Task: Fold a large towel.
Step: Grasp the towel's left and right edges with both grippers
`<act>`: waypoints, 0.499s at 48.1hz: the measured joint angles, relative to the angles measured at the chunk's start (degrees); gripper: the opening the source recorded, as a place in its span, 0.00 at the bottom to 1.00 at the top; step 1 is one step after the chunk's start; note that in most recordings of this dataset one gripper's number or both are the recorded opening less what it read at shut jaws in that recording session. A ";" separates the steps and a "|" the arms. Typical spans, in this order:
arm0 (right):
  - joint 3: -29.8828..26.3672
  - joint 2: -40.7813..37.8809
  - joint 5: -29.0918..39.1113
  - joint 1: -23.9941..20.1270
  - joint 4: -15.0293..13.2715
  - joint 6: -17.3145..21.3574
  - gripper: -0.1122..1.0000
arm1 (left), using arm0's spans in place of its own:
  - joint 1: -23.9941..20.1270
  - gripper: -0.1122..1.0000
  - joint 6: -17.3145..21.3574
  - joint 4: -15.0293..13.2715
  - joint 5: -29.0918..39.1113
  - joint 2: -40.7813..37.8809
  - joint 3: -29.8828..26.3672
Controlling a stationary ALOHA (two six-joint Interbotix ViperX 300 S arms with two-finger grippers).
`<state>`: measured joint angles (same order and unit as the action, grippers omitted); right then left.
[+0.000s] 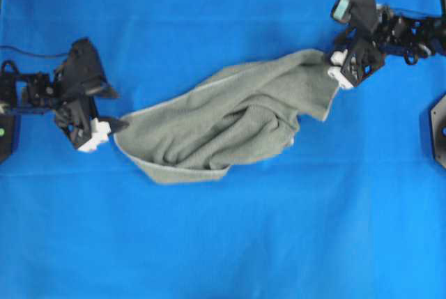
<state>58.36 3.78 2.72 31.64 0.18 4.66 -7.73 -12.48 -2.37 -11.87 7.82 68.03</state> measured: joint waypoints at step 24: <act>-1.58 1.05 4.22 -0.35 -0.35 -0.53 0.12 | -0.53 0.12 1.32 0.44 15.03 -0.62 -5.10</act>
<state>56.78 4.83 6.94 31.29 -0.18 4.13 -8.26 -11.16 -1.93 3.16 7.21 62.93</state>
